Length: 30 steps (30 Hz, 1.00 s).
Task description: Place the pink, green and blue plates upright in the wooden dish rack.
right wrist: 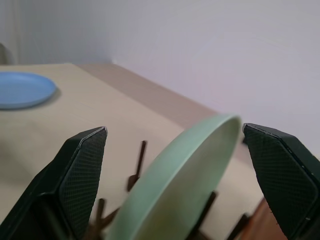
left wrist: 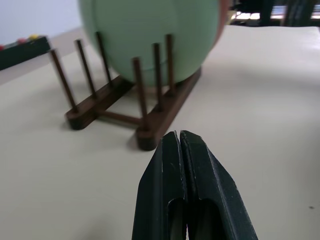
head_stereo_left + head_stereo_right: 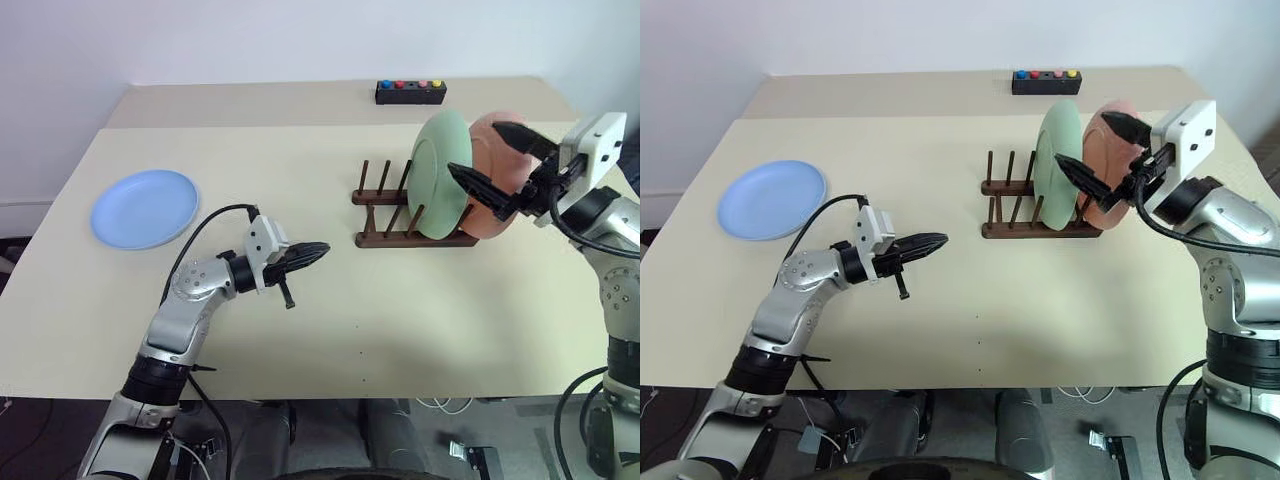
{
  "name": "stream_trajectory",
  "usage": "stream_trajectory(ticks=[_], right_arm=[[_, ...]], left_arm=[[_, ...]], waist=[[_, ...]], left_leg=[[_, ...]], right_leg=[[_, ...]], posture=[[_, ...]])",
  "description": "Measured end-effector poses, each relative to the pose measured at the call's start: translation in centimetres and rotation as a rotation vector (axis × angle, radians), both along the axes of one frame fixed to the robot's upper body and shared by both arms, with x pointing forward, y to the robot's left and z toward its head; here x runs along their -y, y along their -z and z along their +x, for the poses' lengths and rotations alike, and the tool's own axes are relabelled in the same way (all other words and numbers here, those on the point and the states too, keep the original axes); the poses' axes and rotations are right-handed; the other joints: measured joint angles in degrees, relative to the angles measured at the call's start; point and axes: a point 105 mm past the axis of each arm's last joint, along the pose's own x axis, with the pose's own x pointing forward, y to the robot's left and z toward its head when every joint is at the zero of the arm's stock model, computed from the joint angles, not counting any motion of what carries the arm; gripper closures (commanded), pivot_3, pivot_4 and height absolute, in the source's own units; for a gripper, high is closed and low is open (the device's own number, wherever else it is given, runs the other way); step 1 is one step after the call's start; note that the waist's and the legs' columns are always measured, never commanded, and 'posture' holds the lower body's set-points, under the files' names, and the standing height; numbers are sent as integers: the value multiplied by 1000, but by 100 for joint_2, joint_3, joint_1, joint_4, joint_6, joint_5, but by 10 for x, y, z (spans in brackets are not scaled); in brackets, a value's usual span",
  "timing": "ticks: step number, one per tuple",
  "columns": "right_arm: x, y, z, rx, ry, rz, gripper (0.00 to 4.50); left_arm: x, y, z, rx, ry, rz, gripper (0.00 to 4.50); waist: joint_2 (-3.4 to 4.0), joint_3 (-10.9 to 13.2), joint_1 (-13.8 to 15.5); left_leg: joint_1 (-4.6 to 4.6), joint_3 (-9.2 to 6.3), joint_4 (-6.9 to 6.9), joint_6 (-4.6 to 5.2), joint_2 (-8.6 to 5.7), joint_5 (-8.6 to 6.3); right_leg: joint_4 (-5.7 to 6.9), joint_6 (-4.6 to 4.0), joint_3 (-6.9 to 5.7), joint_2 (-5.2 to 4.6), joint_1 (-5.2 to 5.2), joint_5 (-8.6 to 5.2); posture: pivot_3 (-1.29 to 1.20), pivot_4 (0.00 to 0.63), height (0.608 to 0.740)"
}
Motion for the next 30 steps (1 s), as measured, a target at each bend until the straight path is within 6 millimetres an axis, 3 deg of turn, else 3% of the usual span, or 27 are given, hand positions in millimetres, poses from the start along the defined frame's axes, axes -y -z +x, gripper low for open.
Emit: stream_trajectory(ticks=[2,5,9,15,18,20,26,30], right_arm=[[-11,-18,-7,85,-30,-54,0],[-34,-27,-19,162,-98,-163,0],[-78,0,-29,154,-242,-332,0],[-112,31,-35,145,-352,-423,0],[-117,40,-37,132,-372,-422,0],[-117,40,-37,140,-370,-424,0],[-117,45,-37,130,-365,-421,0],[-116,48,-36,118,-361,-419,0]], left_arm=[[-15,-8,12,-25,-90,-51,3595],[-43,-27,33,-8,-248,-109,2099],[-100,-48,66,51,-575,-93,23],[-194,-61,92,-4,-1073,-83,23],[-245,-62,89,-72,-1303,-127,23],[-268,-54,83,-126,-1413,-137,23],[-302,-15,69,-287,-1625,-105,23],[-307,-2,68,-363,-1663,-91,23]], waist=[[-1,0,-2],[-4,1,4],[-7,3,-6],[-31,14,9],[-39,18,6],[-39,18,1],[-65,14,27],[-70,14,33]], left_leg=[[-1,-1,0,0,1,0],[-3,-2,2,0,1,0],[-4,-2,1,-1,1,0],[-10,-6,1,-1,-1,0],[-12,-5,0,-1,-2,0],[-12,-6,-2,-2,-1,1],[-12,-7,0,-5,-1,3],[-12,-7,0,-7,-1,3]], right_leg=[[2,0,-1,1,-4,0],[0,1,-2,0,-1,0],[1,1,-2,1,-7,0],[3,1,-6,-1,-14,1],[2,2,-5,-2,-17,1],[5,1,-6,-2,-19,2],[11,-2,-8,-2,-21,4],[11,-3,-9,-2,-20,5]], posture=[[0,150,740],[0,150,740],[0,150,740],[0,150,740],[0,150,740],[0,150,740],[0,150,740],[0,150,740]])
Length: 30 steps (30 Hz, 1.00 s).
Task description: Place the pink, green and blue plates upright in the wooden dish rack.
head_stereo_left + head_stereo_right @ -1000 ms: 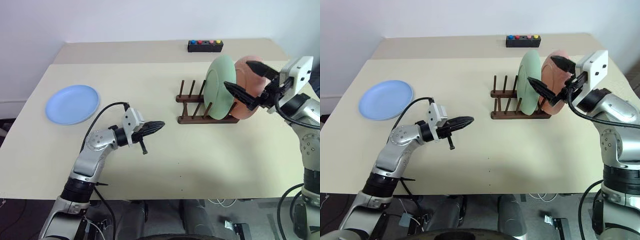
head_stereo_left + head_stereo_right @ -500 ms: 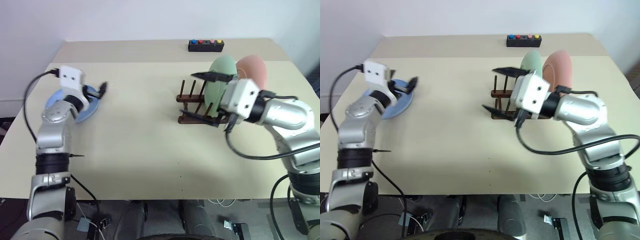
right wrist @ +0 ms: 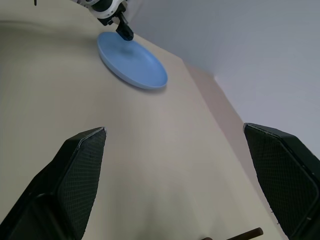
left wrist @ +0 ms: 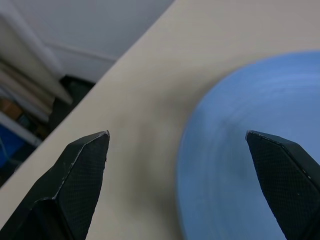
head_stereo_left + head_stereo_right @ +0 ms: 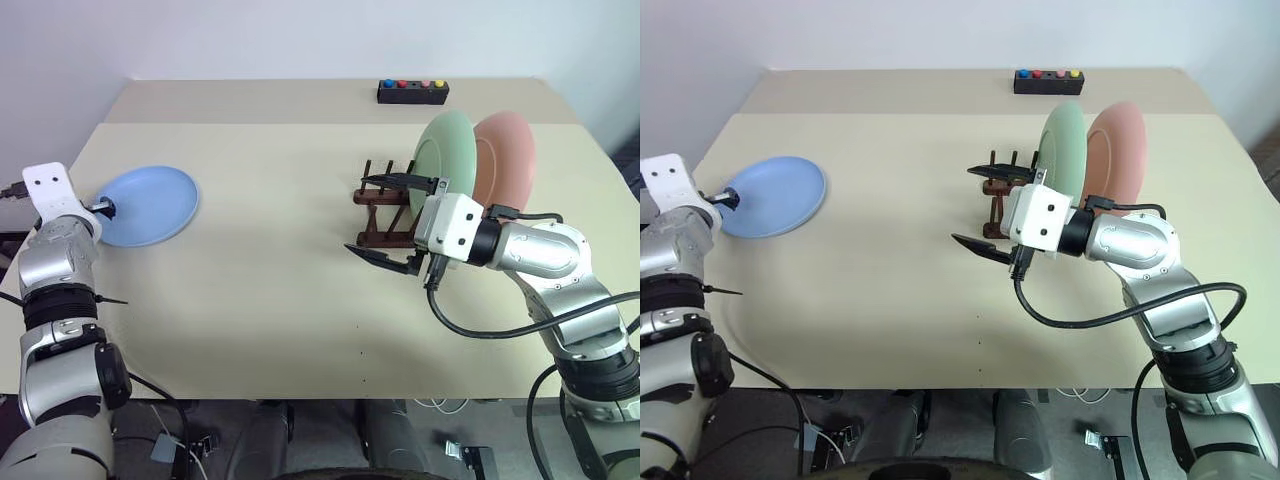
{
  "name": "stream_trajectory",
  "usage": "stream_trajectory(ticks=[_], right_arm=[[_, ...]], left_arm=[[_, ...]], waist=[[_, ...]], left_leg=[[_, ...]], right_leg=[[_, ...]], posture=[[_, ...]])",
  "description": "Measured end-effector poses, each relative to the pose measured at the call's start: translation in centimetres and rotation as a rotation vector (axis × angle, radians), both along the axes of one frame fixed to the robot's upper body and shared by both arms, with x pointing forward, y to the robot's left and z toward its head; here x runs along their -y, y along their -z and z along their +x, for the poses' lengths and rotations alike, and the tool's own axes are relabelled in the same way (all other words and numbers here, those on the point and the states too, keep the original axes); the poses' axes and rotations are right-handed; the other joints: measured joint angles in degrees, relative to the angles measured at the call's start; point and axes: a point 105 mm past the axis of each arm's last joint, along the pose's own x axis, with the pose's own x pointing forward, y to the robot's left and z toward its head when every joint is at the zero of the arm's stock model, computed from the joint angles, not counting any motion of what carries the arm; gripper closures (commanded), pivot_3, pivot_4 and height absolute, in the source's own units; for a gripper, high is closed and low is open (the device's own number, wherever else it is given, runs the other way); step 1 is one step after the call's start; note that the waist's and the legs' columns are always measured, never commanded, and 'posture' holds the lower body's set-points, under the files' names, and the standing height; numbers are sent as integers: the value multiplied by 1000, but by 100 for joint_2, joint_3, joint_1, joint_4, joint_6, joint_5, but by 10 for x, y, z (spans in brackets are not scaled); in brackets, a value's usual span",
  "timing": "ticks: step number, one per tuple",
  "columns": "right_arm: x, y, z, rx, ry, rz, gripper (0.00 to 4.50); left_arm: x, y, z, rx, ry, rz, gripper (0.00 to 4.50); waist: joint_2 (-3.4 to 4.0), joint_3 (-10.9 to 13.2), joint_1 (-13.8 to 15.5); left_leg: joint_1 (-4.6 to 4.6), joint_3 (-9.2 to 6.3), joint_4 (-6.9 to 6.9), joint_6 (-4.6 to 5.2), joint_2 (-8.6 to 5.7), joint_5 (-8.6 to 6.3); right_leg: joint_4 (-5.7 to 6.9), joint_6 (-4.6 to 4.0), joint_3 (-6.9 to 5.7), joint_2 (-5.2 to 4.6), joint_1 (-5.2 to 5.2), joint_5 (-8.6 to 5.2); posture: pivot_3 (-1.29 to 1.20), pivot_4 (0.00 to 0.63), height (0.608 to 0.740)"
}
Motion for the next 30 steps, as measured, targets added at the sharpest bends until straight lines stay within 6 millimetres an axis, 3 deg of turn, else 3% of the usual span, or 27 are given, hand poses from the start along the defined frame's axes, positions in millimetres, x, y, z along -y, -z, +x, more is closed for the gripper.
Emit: stream_trajectory(ticks=[5,6,8,15,20,26,30], right_arm=[[2,4,0,-11,12,-1,0],[3,5,0,-14,16,-2,0],[4,6,0,-17,20,-1,0],[5,5,1,-11,32,3,0],[6,5,2,-9,37,0,0],[7,5,3,-2,47,-8,0],[9,5,6,24,65,-25,0]], left_arm=[[3,18,1,-56,4,-53,23],[7,20,3,-57,19,-71,259],[11,21,7,-46,38,-110,894],[15,17,11,34,29,-208,4488],[35,-2,22,195,88,-268,4488],[92,-17,30,367,301,-324,4488],[122,-54,26,526,436,-267,4488]], waist=[[0,0,-20],[-1,0,-18],[-1,0,-19],[-1,0,-14],[-3,-2,13],[-7,1,-2],[-7,1,-14]], left_leg=[[0,0,-2,0,0,0],[0,0,-2,0,0,0],[0,1,-1,0,0,0],[0,1,-1,0,0,0],[0,0,2,-4,0,2],[-3,0,0,-4,1,2],[-3,4,1,-4,1,2]], right_leg=[[0,0,0,0,-2,0],[0,0,0,0,-2,0],[0,0,0,0,-2,0],[1,0,0,-1,-1,1],[2,-1,-1,-3,2,2],[2,-3,0,-3,-4,3],[1,-5,1,-3,-6,4]], posture=[[0,150,740],[0,150,740],[0,150,740],[0,150,740],[0,150,740],[0,150,740],[0,150,740]])
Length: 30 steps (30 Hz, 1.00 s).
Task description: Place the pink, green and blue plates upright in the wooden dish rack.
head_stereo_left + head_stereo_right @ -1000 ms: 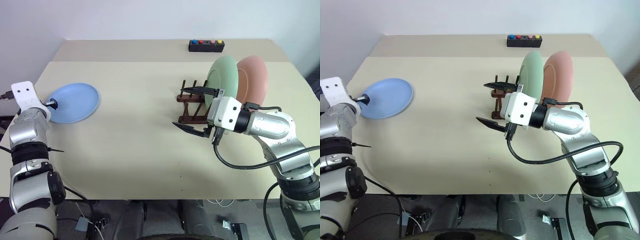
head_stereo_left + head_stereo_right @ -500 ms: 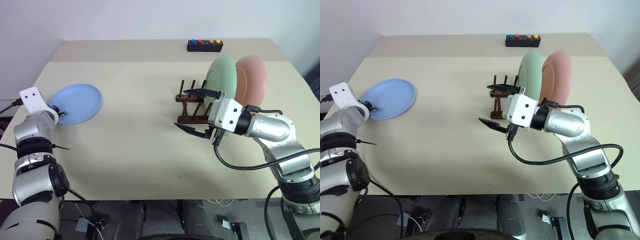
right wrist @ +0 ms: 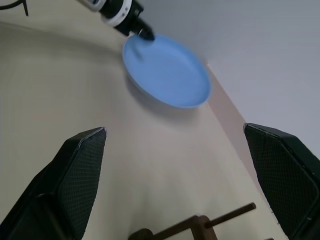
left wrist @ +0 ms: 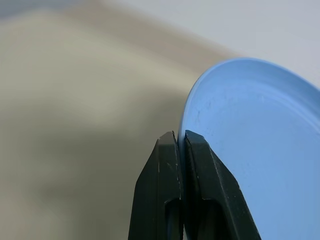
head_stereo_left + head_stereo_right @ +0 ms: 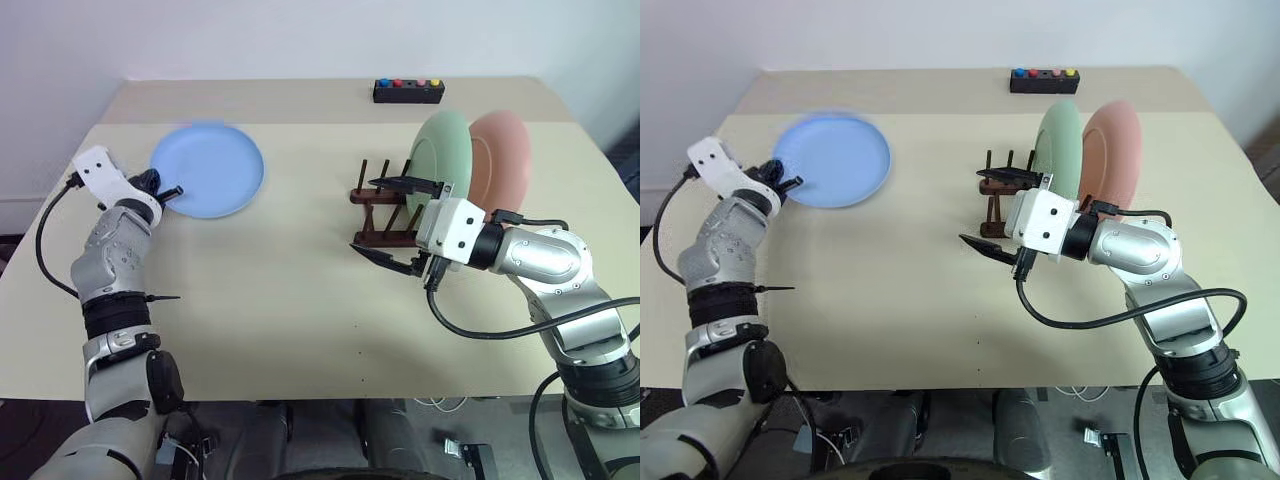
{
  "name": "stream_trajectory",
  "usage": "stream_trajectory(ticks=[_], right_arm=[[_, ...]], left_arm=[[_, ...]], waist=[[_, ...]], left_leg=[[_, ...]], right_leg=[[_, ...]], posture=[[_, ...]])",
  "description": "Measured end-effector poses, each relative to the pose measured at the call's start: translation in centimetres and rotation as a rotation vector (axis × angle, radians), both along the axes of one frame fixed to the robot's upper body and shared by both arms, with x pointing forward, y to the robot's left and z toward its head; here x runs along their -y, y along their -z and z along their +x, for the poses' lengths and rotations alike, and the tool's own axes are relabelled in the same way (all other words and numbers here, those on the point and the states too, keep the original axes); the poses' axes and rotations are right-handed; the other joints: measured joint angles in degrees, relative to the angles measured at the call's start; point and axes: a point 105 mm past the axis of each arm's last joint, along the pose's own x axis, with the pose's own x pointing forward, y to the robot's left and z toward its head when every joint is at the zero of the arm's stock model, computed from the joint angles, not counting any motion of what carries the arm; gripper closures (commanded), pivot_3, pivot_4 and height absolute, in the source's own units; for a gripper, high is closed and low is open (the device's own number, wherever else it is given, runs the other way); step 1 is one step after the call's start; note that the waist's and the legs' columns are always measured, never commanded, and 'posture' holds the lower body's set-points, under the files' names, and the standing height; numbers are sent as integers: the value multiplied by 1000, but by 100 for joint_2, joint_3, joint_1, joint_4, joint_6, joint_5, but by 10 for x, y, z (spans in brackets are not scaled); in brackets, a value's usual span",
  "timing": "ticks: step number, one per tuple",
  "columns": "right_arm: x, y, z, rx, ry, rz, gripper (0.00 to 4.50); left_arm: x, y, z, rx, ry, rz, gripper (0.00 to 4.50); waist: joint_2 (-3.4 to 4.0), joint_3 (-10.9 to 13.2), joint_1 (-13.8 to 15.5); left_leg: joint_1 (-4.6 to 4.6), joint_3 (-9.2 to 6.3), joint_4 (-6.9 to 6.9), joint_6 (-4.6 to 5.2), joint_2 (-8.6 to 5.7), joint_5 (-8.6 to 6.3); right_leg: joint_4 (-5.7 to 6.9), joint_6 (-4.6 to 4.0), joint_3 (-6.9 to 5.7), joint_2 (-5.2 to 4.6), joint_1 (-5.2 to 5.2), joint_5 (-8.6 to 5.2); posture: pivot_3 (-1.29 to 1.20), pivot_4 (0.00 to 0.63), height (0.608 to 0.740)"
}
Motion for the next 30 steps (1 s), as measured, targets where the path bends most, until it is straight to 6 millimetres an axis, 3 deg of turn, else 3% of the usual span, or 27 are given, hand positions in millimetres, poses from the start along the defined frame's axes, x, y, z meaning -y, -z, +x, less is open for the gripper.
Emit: stream_trajectory(ticks=[6,12,15,25,28,30], right_arm=[[-1,-8,11,142,39,-76,0],[3,-12,33,309,140,-159,0],[1,-12,39,384,160,-211,0],[-4,-8,54,553,206,-314,0],[-4,-5,57,596,210,-350,875],[-5,-2,58,609,204,-366,1859]], left_arm=[[71,-46,-10,188,153,125,4488],[123,-76,-22,292,199,236,4488],[138,-91,-31,351,193,293,4488],[168,-109,-46,421,243,277,4488],[175,-107,-47,405,269,274,4500],[178,-106,-47,404,279,276,4500]], waist=[[-2,0,23],[-2,1,-3],[-2,1,-7],[-4,2,4],[-4,2,6],[-4,2,4]], left_leg=[[0,0,4,0,-1,0],[1,1,-1,-1,-1,1],[1,5,0,-1,-1,1],[1,5,0,-3,-1,2],[1,5,0,-3,-1,2],[1,5,0,-3,-1,2]], right_leg=[[-1,1,0,0,6,0],[-1,0,0,2,1,0],[-3,0,2,2,1,0],[-3,0,2,2,2,0],[-3,0,2,2,3,0],[-3,0,2,2,2,0]], posture=[[0,150,740],[0,150,740],[0,150,740],[0,150,740],[0,150,740],[0,150,740]])
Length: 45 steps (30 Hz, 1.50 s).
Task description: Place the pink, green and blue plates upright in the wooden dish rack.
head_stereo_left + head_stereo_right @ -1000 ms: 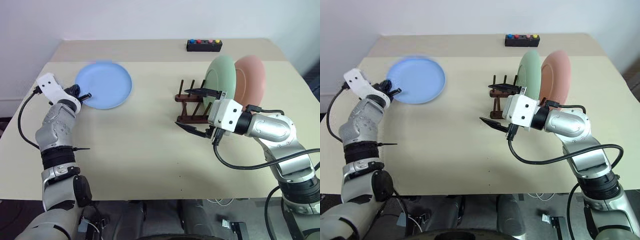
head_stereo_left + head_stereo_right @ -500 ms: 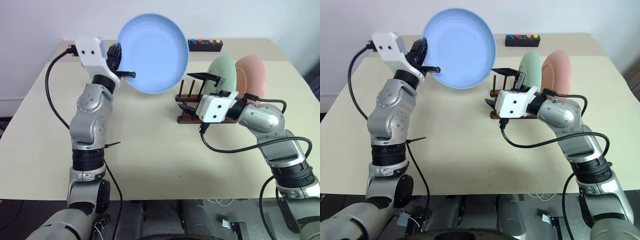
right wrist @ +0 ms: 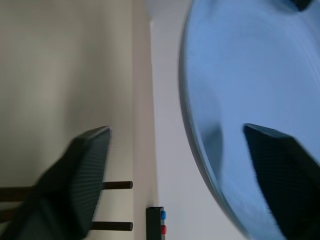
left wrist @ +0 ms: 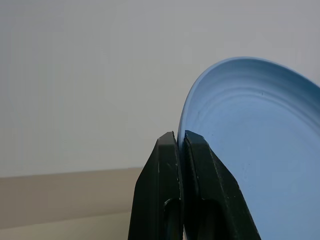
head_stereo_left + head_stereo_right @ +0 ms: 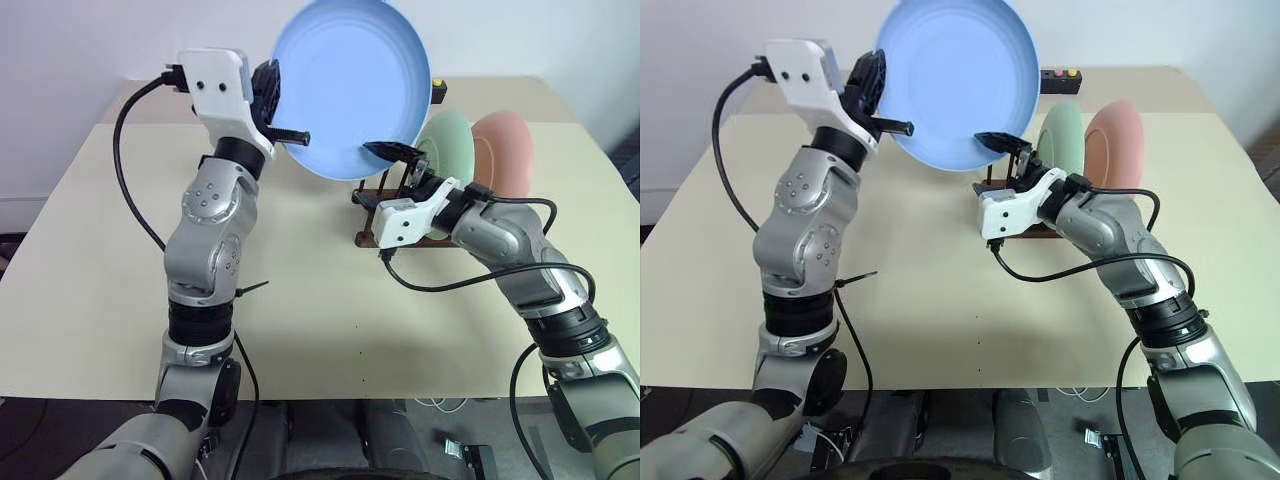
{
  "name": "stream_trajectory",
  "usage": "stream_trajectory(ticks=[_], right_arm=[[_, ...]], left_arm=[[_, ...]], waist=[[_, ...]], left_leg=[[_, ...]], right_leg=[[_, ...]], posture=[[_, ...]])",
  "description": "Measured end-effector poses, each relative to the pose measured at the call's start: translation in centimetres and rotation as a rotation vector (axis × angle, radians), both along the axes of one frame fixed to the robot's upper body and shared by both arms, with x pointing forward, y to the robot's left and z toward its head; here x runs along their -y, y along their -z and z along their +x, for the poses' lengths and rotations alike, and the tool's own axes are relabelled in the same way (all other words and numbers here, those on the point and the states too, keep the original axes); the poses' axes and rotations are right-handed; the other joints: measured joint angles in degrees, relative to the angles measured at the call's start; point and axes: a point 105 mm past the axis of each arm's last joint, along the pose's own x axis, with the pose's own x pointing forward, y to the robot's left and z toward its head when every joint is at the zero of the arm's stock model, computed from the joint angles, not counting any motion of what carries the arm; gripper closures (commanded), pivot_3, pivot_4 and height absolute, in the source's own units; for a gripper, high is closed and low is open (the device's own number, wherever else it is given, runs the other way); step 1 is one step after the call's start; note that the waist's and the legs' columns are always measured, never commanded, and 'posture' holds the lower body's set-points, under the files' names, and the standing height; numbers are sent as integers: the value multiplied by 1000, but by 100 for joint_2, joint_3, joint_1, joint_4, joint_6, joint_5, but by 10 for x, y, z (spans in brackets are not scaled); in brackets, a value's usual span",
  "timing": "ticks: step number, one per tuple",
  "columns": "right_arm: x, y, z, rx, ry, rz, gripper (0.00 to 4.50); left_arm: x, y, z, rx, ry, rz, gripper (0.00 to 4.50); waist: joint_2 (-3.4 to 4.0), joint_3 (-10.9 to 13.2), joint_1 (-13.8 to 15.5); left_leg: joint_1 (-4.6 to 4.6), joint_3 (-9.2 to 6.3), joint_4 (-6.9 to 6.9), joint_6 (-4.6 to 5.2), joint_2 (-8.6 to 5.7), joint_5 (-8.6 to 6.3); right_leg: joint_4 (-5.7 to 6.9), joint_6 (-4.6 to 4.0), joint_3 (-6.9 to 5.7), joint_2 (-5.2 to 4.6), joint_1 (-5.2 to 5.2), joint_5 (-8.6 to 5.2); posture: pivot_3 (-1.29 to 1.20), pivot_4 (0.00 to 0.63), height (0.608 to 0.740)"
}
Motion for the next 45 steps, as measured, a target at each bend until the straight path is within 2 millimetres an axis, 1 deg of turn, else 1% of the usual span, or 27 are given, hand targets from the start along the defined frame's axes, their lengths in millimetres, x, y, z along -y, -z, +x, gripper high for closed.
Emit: stream_trajectory(ticks=[3,5,6,10,13,15,16,17,20,22,24,27,28,29,31,33,35,37,38,39,40,42,44,45], right_arm=[[-2,2,-1,19,-11,-23,3337],[-3,1,-2,30,-17,-29,4406],[-3,3,-1,30,-16,-38,4470],[-4,5,-1,32,-20,-44,4470],[-4,5,-1,36,-21,-47,4500],[-3,6,1,38,-12,-49,4500],[-2,6,1,41,-9,-50,4500],[-1,6,2,41,-5,-50,4500],[1,7,4,48,9,-58,4500],[3,8,5,52,12,-59,4500],[6,7,6,59,18,-62,4500],[6,4,6,78,10,-62,4500],[6,1,5,87,5,-63,4500],[6,0,5,94,1,-60,4500],[4,-6,3,103,-23,-39,4500],[3,-13,0,96,-47,22,4500],[-3,-28,-7,56,-106,170,4500],[-12,-45,-18,-4,-192,332,4500],[-16,-53,-24,-38,-236,401,4500],[-19,-58,-30,-80,-274,452,4500],[-21,-62,-33,-110,-297,484,4500],[-23,-65,-41,-228,-353,596,4500],[-26,-61,-48,-357,-398,685,4500],[-26,-59,-49,-395,-403,703,4500]], left_arm=[[1,1,0,-7,6,4,4500],[2,3,1,-17,8,8,4500],[2,3,1,-18,8,10,4500],[2,4,1,-24,12,9,4500],[2,4,1,-29,23,-16,3564],[2,3,1,-29,40,-45,2510],[0,1,0,-24,46,-64,2076],[-4,-1,0,-14,49,-90,1524],[-25,-13,-1,37,6,-179,54],[-47,-24,0,87,-70,-211,54],[-76,-31,1,134,-169,-228,54],[-112,-27,5,139,-285,-203,54],[-120,-24,7,134,-312,-185,54],[-125,-21,8,127,-327,-163,54],[-134,-4,12,87,-348,-20,54],[-134,24,19,2,-320,90,54],[-127,63,20,-98,-237,187,54],[-110,103,16,-197,-117,270,54],[-102,120,13,-236,-61,301,54],[-95,132,10,-262,-14,324,54],[-92,137,8,-273,11,335,54],[-84,146,1,-284,80,354,54],[-71,157,-9,-303,167,376,54],[-66,161,-11,-310,193,385,54]], waist=[[0,0,-9],[0,0,-6],[0,0,-6],[0,1,-4],[0,1,-5],[-1,1,-4],[-1,1,-6],[-1,1,-9],[-1,1,-9],[-1,1,-11],[-1,1,-17],[-1,1,-17],[-1,1,-14],[-1,1,-13],[-1,1,-13],[0,0,-16],[1,1,-29],[1,2,-37],[2,2,-40],[2,2,-33],[2,2,-28],[3,1,-11],[3,1,0],[3,1,2]], left_leg=[[0,0,0,0,0,0],[0,0,0,0,0,0],[0,0,0,0,0,0],[0,0,1,0,0,0],[0,0,0,0,0,0],[0,0,1,0,0,0],[0,0,1,-1,0,0],[0,0,0,-1,0,0],[0,0,1,-1,0,1],[1,0,0,-1,0,1],[1,1,-1,-1,0,1],[1,1,-1,-1,0,1],[1,1,0,-1,0,1],[1,1,0,-1,0,1],[1,0,-2,-1,0,1],[1,0,-2,-1,0,1],[1,0,-4,0,1,0],[1,-3,-5,0,4,0],[1,-3,-6,0,4,0],[1,-4,-5,0,4,0],[1,-6,-2,0,4,0],[3,-7,-3,1,4,0],[3,-7,-1,1,3,0],[3,-7,0,1,3,0]], right_leg=[[0,0,0,0,0,0],[0,0,0,0,0,0],[0,0,0,0,1,0],[0,0,0,0,1,0],[0,0,0,0,1,0],[0,0,0,0,1,0],[0,0,0,0,1,0],[0,0,0,0,1,0],[0,0,0,0,1,0],[0,0,0,1,1,0],[-1,0,1,1,0,0],[-1,0,0,1,0,0],[-1,0,0,1,1,0],[-1,0,0,0,1,0],[-1,0,0,1,1,0],[-1,-1,0,1,1,0],[-1,-1,2,0,2,0],[1,-2,1,2,-1,0],[1,-2,1,2,-1,0],[3,-2,1,2,-2,0],[3,-4,0,2,0,1],[3,-6,-1,2,4,2],[2,-6,-1,1,5,3],[3,-6,-1,1,4,3]], posture=[[0,150,740],[0,150,740],[0,150,740],[0,150,740],[0,150,740],[0,150,740],[0,150,740],[0,150,740],[0,150,740],[0,150,740],[0,150,740],[0,150,740],[0,150,740],[0,150,740],[0,150,740],[0,150,740],[0,150,740],[0,150,740],[0,150,740],[0,150,740],[0,150,740],[0,150,740],[0,150,740],[0,150,740]])
